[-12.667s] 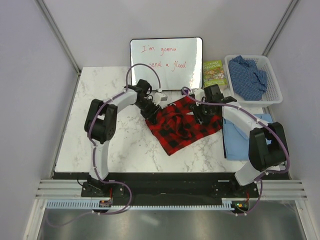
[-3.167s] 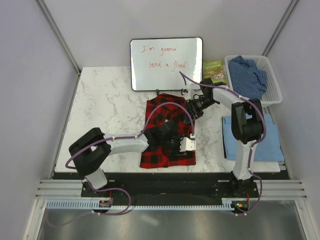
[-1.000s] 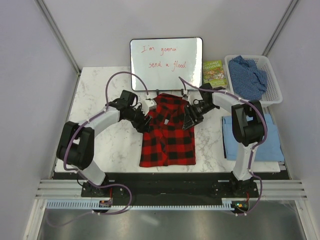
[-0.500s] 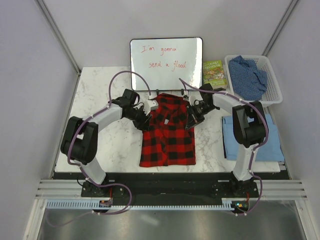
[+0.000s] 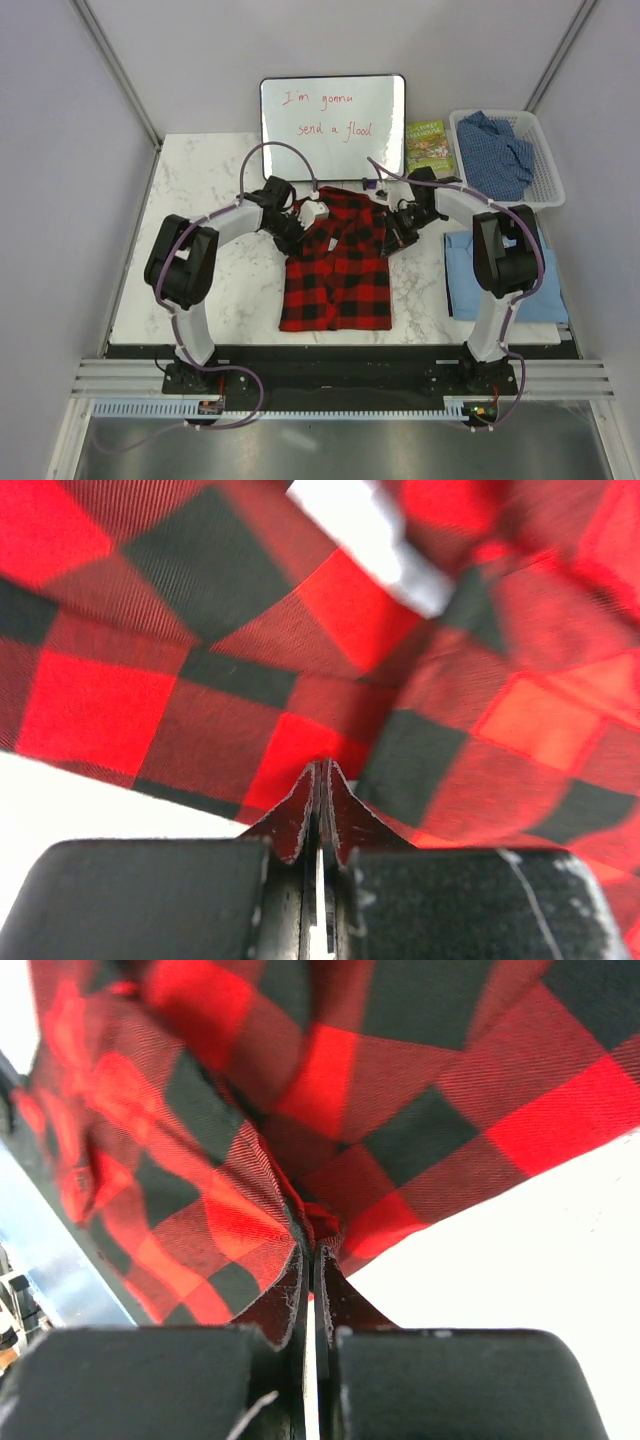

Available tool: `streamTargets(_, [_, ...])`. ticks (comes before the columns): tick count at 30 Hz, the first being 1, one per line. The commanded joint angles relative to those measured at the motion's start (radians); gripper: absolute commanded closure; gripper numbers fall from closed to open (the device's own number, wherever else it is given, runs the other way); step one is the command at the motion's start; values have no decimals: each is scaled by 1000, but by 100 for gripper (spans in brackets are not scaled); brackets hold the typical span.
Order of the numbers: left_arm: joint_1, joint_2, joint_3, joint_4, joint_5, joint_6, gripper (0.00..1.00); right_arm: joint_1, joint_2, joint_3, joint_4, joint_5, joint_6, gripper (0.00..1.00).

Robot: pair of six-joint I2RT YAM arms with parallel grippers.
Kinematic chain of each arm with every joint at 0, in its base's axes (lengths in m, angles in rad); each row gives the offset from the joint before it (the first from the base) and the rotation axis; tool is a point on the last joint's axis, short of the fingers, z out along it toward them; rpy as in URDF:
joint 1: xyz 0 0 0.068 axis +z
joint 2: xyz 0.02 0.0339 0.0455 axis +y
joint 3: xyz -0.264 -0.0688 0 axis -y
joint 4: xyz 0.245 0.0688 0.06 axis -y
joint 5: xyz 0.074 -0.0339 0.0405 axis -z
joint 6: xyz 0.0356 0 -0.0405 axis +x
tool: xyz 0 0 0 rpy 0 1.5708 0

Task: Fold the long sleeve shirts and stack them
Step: Fold the shirt

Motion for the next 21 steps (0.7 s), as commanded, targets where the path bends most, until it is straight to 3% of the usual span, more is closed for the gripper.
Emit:
streamTargets(1, [9, 27, 35, 44, -126, -62, 98, -4, 74, 24, 53, 61, -19, 100])
streamTargets(3, [9, 25, 35, 64, -150, -82, 98, -4, 77, 26, 66, 69, -18, 100])
streamTargets(5, [16, 12, 43, 73, -140, -99, 91, -4, 71, 23, 58, 96, -28, 97])
streamTargets(6, [27, -26, 38, 88, -123, -120, 84, -4, 53, 26, 49, 104, -42, 87])
streamTargets(7, [53, -60, 34, 98, -97, -136, 70, -6, 37, 34, 35, 101, -57, 77])
streamTargets(11, [107, -243, -5, 96, 119, -189, 50, -16, -94, 63, -51, 26, -87, 40])
streamTargets(13, [105, -356, -64, 81, 196, -263, 38, -15, -191, 41, -63, -11, -87, 37])
streamTargets(14, [101, -390, -95, 81, 292, -353, 37, -15, -219, 0, -53, -32, -71, 37])
streamTargets(18, [-18, -453, -285, 168, 386, -644, 32, 28, -338, -161, 102, -252, 140, 39])
streamTargets(21, [-75, -415, -420, 376, 443, -890, 32, 146, -342, -273, 245, -307, 278, 43])
